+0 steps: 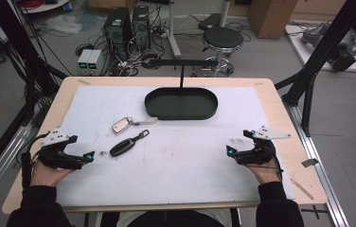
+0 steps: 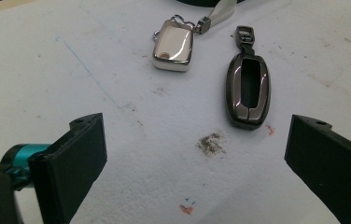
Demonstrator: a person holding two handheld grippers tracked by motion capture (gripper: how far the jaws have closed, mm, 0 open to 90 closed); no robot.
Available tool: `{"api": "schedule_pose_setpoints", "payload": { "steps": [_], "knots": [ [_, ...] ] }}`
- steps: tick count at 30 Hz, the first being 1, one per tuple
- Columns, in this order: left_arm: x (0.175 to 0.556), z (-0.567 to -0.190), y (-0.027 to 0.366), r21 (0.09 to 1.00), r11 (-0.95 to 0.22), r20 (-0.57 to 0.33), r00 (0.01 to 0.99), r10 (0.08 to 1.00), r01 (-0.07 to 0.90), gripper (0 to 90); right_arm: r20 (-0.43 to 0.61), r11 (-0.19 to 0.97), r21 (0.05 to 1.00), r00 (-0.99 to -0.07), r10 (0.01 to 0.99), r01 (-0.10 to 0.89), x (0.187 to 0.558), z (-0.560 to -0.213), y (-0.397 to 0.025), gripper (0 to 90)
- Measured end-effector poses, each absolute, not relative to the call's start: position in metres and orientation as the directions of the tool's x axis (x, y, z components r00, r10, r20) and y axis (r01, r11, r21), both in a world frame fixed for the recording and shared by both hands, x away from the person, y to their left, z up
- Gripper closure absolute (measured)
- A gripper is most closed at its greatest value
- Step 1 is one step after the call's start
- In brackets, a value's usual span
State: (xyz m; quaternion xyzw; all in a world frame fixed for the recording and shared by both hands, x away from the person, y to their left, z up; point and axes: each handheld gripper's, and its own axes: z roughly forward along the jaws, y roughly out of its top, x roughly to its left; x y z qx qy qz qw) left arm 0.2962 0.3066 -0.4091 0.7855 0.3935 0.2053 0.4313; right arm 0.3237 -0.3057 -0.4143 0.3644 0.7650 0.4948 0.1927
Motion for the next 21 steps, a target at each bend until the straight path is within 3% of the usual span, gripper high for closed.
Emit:
{"api": "schedule_pose_setpoints", "payload": {
  "steps": [21],
  "knots": [
    [0.2986,-0.4108,0.3054,0.837,-0.319,-0.016,0.602,0.798,0.445,6.1,0.081,0.229,0.893,-0.64,0.764,0.387,0.3233,-0.417,-0.31,0.7]
  ]
}}
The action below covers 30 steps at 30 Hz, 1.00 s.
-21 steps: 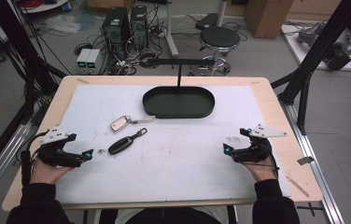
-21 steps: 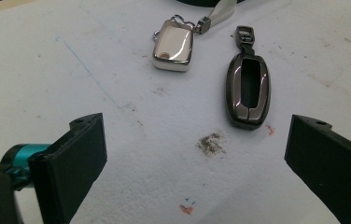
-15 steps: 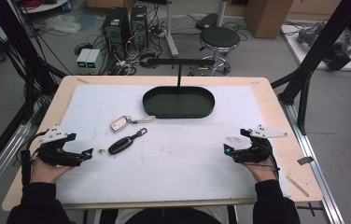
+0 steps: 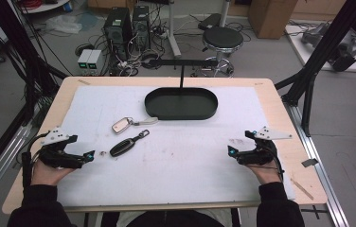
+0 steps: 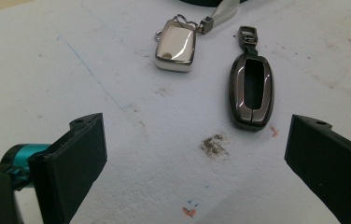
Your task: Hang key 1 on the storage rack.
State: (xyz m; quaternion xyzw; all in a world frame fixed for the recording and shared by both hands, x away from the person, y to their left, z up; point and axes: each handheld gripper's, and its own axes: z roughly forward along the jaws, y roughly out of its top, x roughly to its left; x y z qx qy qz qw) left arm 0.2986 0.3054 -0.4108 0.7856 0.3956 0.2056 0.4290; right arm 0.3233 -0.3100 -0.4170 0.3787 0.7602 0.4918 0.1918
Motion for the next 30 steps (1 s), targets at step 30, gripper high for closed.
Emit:
{"api": "schedule_pose_setpoints", "payload": {
  "steps": [30],
  "knots": [
    [0.329,-0.399,0.267,0.803,-0.42,0.035,0.67,0.741,0.423,6.1,0.063,0.243,0.888,-0.628,0.776,0.39,0.32,-0.422,-0.316,0.7]
  ]
}}
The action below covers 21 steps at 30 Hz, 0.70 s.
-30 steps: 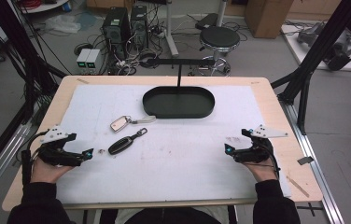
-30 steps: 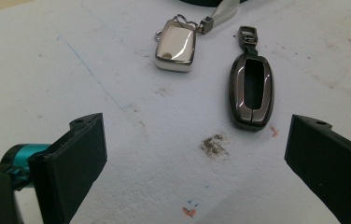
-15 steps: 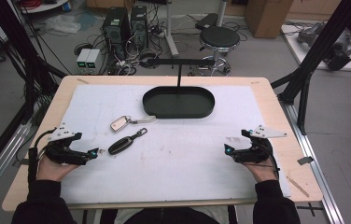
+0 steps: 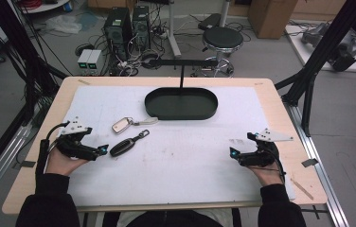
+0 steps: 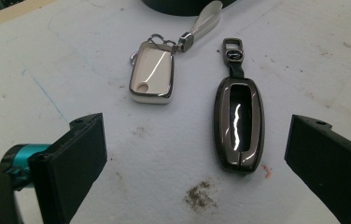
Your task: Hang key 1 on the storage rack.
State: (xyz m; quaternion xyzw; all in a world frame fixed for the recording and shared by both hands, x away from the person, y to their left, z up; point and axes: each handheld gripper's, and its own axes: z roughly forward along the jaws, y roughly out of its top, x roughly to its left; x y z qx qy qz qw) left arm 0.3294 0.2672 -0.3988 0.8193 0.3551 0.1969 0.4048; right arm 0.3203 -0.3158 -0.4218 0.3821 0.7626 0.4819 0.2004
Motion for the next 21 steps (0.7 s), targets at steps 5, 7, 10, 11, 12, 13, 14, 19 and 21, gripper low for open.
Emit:
{"api": "schedule_pose_setpoints", "payload": {
  "steps": [5,7,10,11,12,13,14,19,21],
  "knots": [
    [0.337,-0.398,0.264,0.804,-0.416,0.024,0.677,0.736,0.424,6.1,0.06,0.251,0.885,-0.629,0.775,0.393,0.32,-0.422,-0.315,0.7],
    [0.338,-0.398,0.263,0.804,-0.415,0.022,0.675,0.738,0.427,6.1,0.064,0.248,0.884,-0.63,0.774,0.395,0.32,-0.423,-0.315,0.7],
    [0.34,-0.398,0.258,0.788,-0.443,0.04,0.684,0.728,0.426,6.1,0.073,0.242,0.884,-0.629,0.774,0.4,0.321,-0.423,-0.314,0.7],
    [0.342,-0.398,0.256,0.783,-0.452,0.041,0.69,0.722,0.427,6.1,0.073,0.242,0.884,-0.63,0.773,0.4,0.321,-0.423,-0.314,0.7],
    [0.343,-0.397,0.254,0.778,-0.461,0.044,0.694,0.718,0.427,6.1,0.07,0.245,0.884,-0.632,0.772,0.398,0.321,-0.423,-0.314,0.7],
    [0.345,-0.396,0.252,0.776,-0.465,0.044,0.699,0.714,0.427,6.1,0.074,0.243,0.884,-0.633,0.771,0.4,0.322,-0.423,-0.313,0.7],
    [0.347,-0.395,0.251,0.777,-0.464,0.042,0.7,0.713,0.426,6.1,0.068,0.25,0.883,-0.634,0.771,0.398,0.322,-0.423,-0.313,0.7],
    [0.355,-0.389,0.246,0.773,-0.474,0.044,0.709,0.704,0.423,6.1,0.087,0.238,0.88,-0.634,0.768,0.41,0.322,-0.423,-0.313,0.7],
    [0.358,-0.385,0.243,0.767,-0.482,0.037,0.721,0.692,0.423,6.1,0.085,0.236,0.884,-0.636,0.767,0.403,0.322,-0.422,-0.314,0.7]
  ]
}}
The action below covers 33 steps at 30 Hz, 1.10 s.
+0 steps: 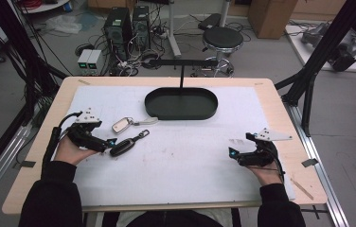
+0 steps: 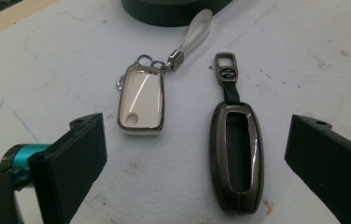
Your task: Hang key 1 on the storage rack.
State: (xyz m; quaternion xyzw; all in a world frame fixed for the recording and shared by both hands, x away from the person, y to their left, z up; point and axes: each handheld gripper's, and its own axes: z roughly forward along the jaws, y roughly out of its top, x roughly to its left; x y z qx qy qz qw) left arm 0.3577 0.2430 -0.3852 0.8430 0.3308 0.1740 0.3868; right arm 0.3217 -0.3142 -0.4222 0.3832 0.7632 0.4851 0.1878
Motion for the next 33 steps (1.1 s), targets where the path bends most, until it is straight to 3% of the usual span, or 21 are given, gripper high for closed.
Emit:
{"api": "schedule_pose_setpoints", "payload": {
  "steps": [7,33],
  "knots": [
    [0.377,-0.378,0.239,0.762,-0.471,-0.007,0.734,0.679,0.444,6.1,0.101,0.211,0.891,-0.627,0.773,0.403,0.321,-0.421,-0.317,0.7],
    [0.43,-0.368,0.195,0.663,-0.619,0.049,0.8,0.598,0.421,6.1,0.093,0.215,0.888,-0.617,0.781,0.406,0.317,-0.423,-0.32,0.7]
  ]
}}
